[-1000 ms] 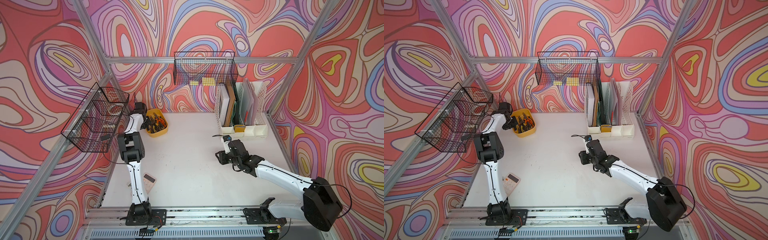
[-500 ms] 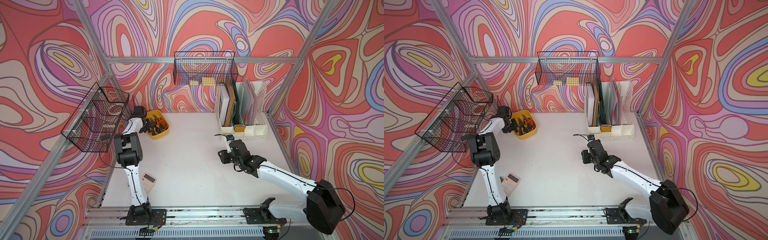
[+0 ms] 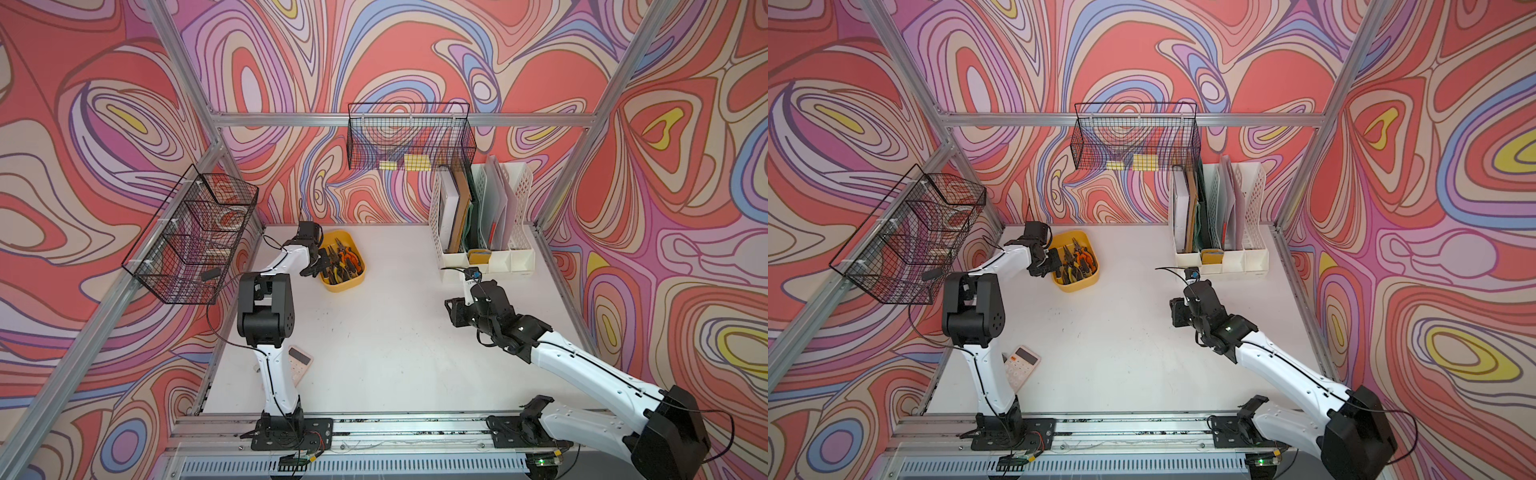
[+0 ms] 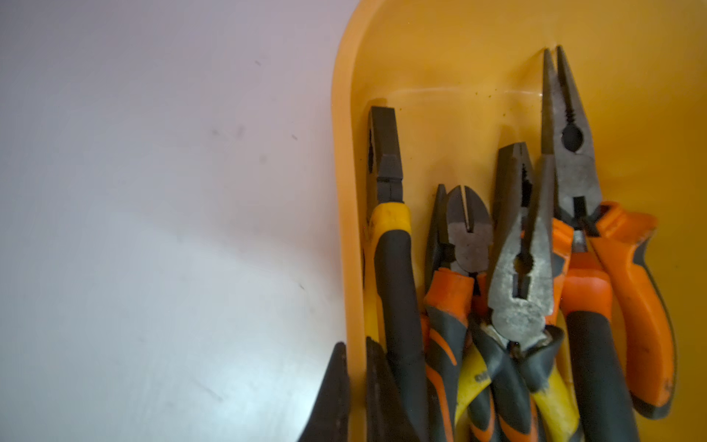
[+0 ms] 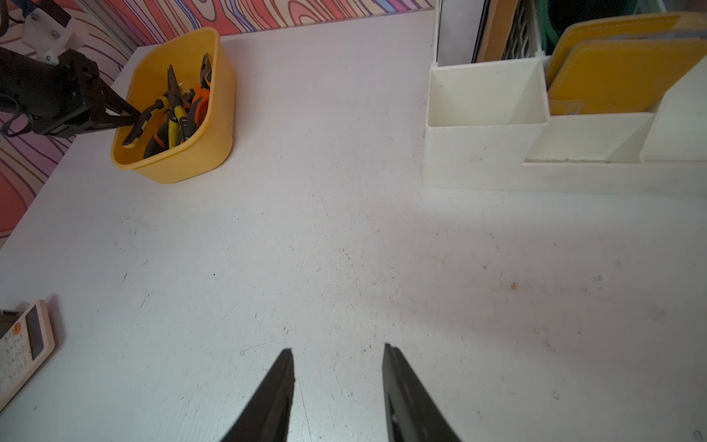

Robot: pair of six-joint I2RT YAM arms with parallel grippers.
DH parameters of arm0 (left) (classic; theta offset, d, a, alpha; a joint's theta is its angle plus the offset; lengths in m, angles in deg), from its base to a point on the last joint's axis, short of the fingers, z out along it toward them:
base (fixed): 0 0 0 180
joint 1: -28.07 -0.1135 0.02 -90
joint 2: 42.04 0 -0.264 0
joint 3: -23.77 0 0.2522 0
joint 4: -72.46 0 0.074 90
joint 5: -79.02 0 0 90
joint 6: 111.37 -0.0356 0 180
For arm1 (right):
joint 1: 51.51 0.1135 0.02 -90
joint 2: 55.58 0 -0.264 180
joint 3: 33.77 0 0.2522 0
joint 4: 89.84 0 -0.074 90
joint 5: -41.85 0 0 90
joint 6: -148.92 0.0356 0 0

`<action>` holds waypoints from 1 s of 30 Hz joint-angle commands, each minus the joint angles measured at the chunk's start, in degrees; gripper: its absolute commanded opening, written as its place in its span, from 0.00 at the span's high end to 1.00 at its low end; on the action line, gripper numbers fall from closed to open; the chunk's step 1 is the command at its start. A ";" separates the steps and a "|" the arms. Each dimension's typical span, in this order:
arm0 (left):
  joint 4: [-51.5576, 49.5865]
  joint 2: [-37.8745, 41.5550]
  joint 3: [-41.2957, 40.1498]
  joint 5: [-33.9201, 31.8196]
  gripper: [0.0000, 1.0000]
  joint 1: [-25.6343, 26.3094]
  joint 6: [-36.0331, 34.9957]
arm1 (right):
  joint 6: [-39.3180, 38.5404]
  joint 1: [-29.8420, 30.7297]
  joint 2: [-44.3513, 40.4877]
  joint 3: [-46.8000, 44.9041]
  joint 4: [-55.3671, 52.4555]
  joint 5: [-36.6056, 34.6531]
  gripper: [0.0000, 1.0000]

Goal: Take the pliers out of the storage box
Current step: Move the storage box to the center of the board.

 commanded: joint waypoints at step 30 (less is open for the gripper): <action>-5.00 32.80 -38.99 0.61 1.00 34.30 21.60 | 3.40 0.37 2.22 8.89 -12.27 16.92 0.39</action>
